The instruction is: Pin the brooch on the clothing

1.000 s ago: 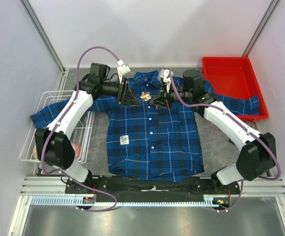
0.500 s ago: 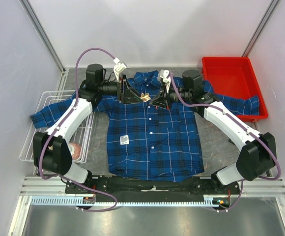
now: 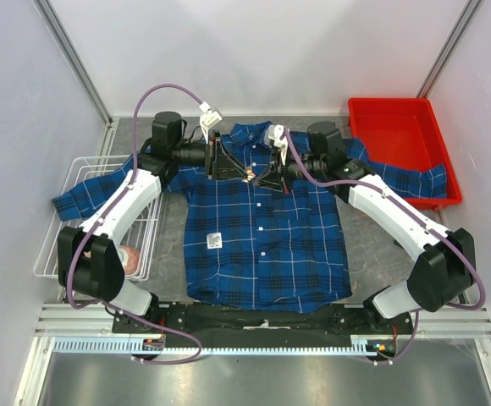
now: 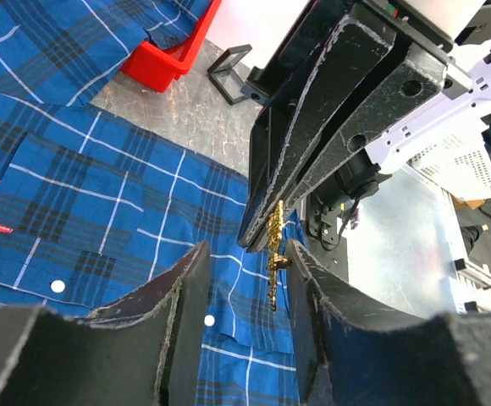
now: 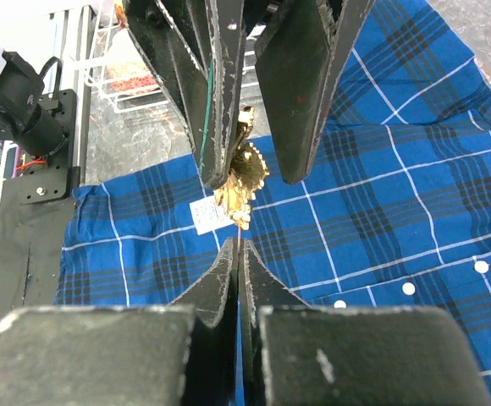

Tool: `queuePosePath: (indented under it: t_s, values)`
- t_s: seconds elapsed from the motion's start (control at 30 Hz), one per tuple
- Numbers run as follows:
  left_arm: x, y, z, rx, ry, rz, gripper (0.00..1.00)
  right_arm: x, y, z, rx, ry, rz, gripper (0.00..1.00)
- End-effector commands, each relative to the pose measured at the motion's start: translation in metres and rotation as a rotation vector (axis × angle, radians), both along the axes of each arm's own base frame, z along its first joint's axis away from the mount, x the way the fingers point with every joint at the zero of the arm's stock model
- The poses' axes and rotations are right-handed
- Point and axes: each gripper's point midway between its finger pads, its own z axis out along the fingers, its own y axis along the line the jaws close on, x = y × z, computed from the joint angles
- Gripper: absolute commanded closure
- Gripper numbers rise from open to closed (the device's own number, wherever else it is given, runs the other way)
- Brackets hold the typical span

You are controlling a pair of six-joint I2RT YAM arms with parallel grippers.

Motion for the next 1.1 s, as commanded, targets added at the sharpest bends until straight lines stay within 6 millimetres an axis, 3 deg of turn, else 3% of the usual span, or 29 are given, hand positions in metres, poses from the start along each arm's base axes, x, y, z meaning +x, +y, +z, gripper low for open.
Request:
queuePosePath:
  t_s: [0.0,0.37,0.77,0.97,1.07]
  values:
    - [-0.009,0.001,0.013,0.004,-0.109,-0.041,0.51,0.000,0.006,0.021,0.020,-0.080,0.044,1.00]
    - [-0.015,0.008,0.009,0.071,-0.166,-0.094,0.50,-0.007,0.010,0.007,-0.044,-0.065,0.105,1.00]
    - [-0.023,-0.002,-0.003,0.103,-0.148,-0.114,0.46,-0.013,0.014,0.001,-0.073,-0.061,0.144,1.00]
    - [-0.027,-0.005,-0.007,0.108,-0.129,-0.129,0.54,-0.015,0.015,0.002,-0.081,-0.067,0.149,1.00]
    - [-0.027,-0.005,-0.007,0.112,-0.128,-0.127,0.70,-0.015,0.015,0.000,-0.085,-0.065,0.149,1.00]
